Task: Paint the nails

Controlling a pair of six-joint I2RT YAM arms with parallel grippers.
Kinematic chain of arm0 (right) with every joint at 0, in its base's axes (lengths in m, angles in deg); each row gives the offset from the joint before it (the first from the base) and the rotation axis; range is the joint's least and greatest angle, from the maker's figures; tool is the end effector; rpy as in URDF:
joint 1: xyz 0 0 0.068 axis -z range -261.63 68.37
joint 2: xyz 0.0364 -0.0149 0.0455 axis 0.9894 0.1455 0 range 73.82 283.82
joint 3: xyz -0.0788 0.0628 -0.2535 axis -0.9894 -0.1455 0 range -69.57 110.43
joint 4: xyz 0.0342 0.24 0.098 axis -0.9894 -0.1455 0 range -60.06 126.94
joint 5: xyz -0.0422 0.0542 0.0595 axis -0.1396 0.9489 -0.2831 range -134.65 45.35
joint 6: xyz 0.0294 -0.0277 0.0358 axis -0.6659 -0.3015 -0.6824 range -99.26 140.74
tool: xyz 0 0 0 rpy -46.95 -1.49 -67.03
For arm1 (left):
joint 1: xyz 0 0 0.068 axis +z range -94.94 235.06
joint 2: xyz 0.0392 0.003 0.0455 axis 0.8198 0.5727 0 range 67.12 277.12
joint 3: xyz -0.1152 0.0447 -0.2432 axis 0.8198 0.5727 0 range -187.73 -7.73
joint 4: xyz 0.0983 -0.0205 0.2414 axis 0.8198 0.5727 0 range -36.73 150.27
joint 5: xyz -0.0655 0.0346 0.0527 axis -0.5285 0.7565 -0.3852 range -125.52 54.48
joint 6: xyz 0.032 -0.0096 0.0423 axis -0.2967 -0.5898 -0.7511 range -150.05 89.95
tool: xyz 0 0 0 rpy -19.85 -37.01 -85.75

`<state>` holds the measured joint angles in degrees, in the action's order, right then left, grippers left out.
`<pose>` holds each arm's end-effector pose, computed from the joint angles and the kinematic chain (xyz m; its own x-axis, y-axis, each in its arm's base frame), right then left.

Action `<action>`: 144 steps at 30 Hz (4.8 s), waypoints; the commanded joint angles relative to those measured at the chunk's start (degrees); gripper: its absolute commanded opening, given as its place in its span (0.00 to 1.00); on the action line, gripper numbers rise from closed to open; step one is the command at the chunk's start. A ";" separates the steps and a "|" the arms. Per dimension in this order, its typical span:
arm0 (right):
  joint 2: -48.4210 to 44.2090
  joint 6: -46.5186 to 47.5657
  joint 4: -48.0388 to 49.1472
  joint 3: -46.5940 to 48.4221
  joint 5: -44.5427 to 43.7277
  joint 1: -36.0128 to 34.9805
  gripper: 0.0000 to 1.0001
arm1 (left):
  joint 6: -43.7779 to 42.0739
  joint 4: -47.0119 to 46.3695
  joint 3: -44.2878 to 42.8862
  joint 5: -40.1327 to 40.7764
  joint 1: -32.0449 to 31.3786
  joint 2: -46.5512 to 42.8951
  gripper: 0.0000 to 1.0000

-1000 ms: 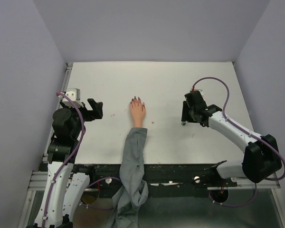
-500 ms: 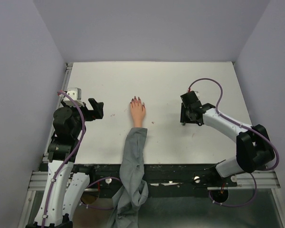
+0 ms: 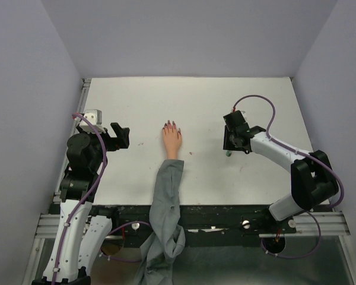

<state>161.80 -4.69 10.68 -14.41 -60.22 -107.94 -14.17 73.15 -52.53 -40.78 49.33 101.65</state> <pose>0.2775 0.1264 0.2019 -0.8248 0.0538 -0.5629 0.0566 0.9983 0.0126 0.1398 -0.0173 0.3476 -0.2116 -0.2526 -0.9442 0.1367 0.9489 -0.2845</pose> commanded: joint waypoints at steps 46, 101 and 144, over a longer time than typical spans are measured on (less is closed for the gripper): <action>-10.47 -8.93 6.22 14.28 56.18 -11.49 0.01 | -8.58 -10.04 -1.08 -29.55 -35.57 19.00 0.94; -15.39 7.15 11.58 12.52 72.35 -13.42 0.01 | 5.21 -24.89 1.47 -52.84 -35.92 15.66 0.00; -8.62 -21.24 24.76 13.40 29.89 -25.38 0.55 | -12.80 -4.59 1.20 12.03 -43.83 7.31 0.00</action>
<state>151.73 -23.47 29.68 -0.45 -31.50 -132.72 -27.07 69.12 -50.97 -28.91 5.81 109.08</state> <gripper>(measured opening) 0.674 0.378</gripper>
